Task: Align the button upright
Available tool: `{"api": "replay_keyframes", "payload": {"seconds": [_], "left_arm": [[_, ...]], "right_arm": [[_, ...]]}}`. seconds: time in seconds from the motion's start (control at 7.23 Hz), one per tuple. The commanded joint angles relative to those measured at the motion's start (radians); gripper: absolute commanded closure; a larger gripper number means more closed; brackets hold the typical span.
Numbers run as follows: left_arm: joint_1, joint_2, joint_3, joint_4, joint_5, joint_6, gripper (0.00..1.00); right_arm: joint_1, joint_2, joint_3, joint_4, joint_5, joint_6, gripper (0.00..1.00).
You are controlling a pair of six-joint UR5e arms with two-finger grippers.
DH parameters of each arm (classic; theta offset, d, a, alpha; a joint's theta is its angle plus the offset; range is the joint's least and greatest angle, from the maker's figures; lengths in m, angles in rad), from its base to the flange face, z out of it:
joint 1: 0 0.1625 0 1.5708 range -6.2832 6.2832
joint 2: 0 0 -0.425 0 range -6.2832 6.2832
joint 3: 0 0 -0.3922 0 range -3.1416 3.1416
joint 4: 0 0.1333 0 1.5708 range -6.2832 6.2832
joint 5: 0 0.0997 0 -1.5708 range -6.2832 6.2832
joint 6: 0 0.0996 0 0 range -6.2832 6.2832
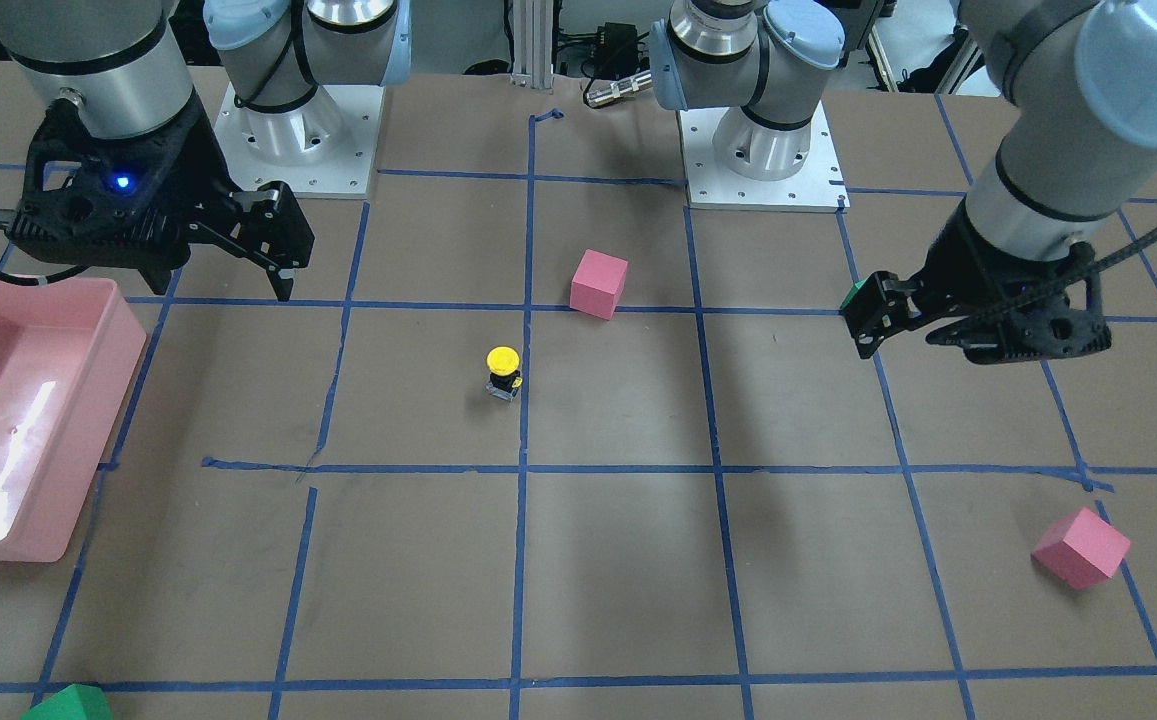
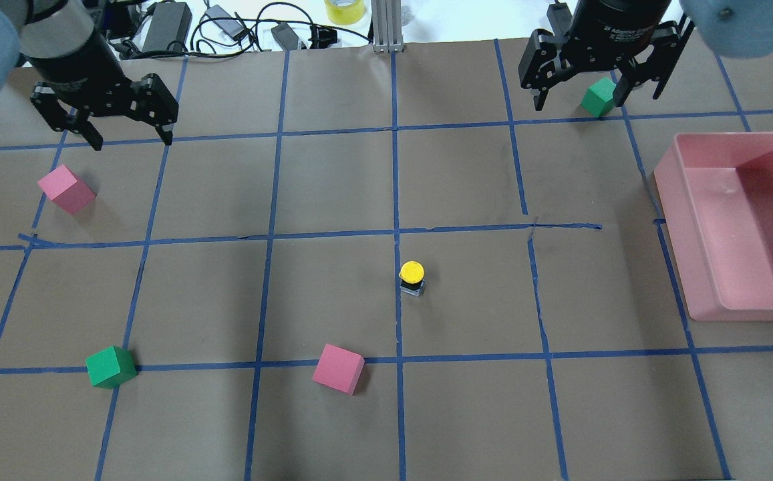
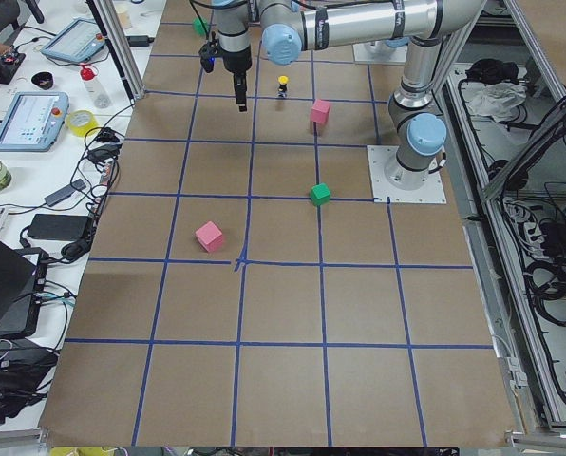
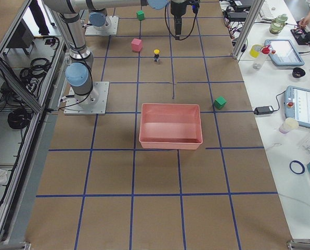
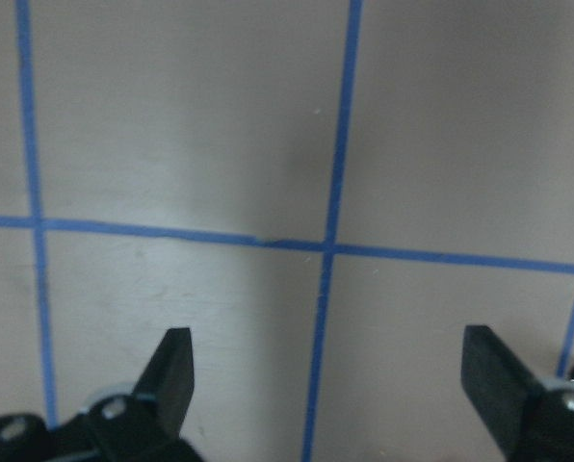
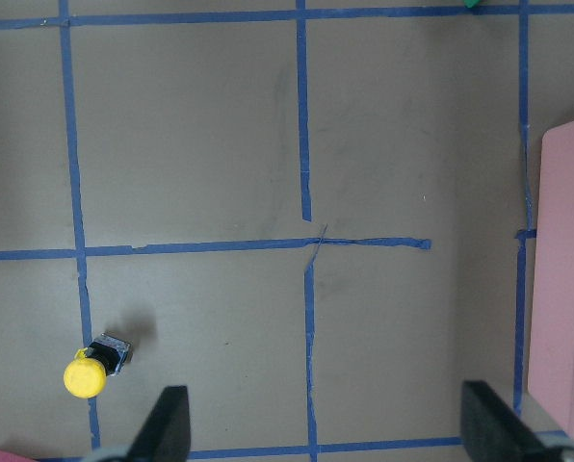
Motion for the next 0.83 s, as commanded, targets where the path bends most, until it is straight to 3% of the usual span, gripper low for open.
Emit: {"api": "replay_keyframes", "payload": {"seconds": [0.0,0.42,0.69], "left_arm": [[0.005,0.039,0.014,-0.025,-0.006,0.008,0.00],[-0.012,0.076,-0.001,-0.034,-0.104,0.011,0.00],[-0.021,0.096,-0.023,-0.043,-0.107,0.016,0.00]], "right_arm": [[0.000,0.000,0.000,0.000,0.000,0.001,0.00],[0.000,0.000,0.000,0.000,0.000,0.001,0.00],[0.000,0.000,0.000,0.000,0.000,0.001,0.00]]}}
